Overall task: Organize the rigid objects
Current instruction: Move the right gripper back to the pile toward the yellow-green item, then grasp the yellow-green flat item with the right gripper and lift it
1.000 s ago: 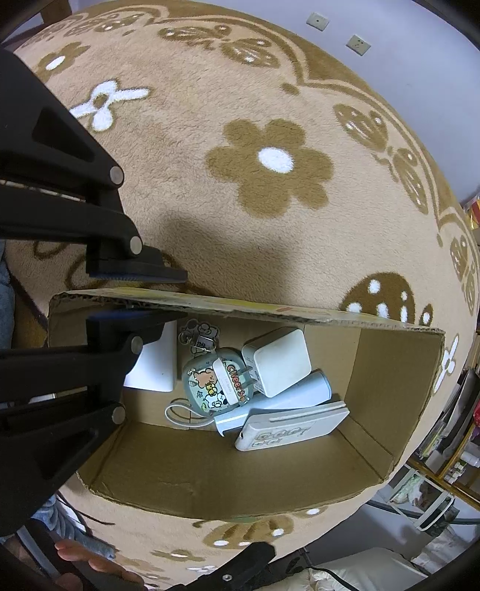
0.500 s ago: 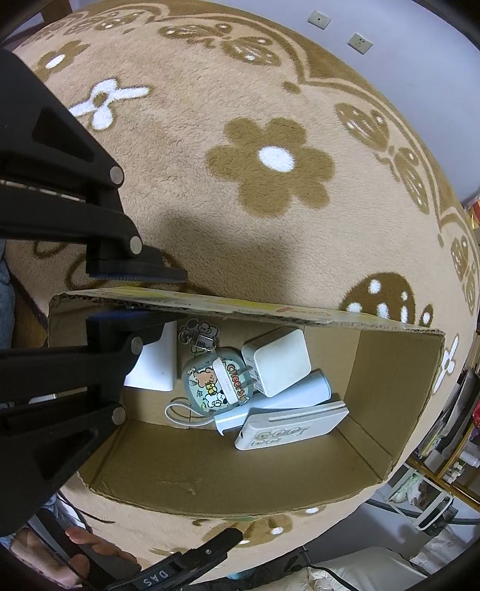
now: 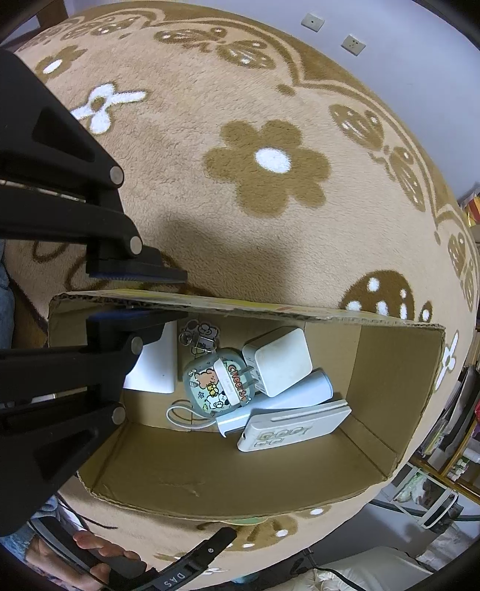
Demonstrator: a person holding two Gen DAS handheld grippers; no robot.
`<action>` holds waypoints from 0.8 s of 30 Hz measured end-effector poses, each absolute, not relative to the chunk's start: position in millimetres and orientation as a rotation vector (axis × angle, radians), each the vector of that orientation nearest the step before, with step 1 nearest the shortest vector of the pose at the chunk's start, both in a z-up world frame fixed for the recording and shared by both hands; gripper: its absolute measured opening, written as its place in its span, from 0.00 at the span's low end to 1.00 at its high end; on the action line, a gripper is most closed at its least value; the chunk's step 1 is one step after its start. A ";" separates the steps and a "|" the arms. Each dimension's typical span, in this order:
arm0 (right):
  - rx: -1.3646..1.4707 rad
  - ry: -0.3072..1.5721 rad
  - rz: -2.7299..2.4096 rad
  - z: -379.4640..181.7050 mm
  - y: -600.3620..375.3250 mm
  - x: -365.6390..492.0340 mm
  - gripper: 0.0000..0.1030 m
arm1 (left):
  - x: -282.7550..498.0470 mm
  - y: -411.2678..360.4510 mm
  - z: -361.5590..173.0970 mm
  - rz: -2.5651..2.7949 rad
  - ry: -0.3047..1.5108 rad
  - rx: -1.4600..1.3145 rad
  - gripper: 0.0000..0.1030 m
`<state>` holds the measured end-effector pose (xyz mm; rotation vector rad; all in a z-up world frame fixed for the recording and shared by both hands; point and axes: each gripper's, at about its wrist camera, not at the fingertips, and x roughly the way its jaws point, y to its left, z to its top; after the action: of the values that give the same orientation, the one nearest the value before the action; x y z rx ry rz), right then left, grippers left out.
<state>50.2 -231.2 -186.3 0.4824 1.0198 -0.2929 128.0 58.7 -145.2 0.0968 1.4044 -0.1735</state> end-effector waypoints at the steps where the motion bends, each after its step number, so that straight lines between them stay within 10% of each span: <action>1: 0.484 1.020 -0.289 -186.8 -230.4 50.3 0.76 | 128.2 59.3 -144.9 -0.175 1.406 0.092 0.12; 7: 0.526 1.019 -0.237 -190.5 -225.0 53.9 0.45 | 128.0 60.0 -145.0 -0.176 1.406 0.091 0.12; 24: 0.676 1.007 -0.267 -221.3 -234.6 61.3 0.18 | 127.4 59.6 -144.8 -0.177 1.408 0.087 0.12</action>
<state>61.3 -234.6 -221.2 0.6762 1.0070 -0.2666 127.4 59.6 -144.8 0.0865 1.4083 -0.1769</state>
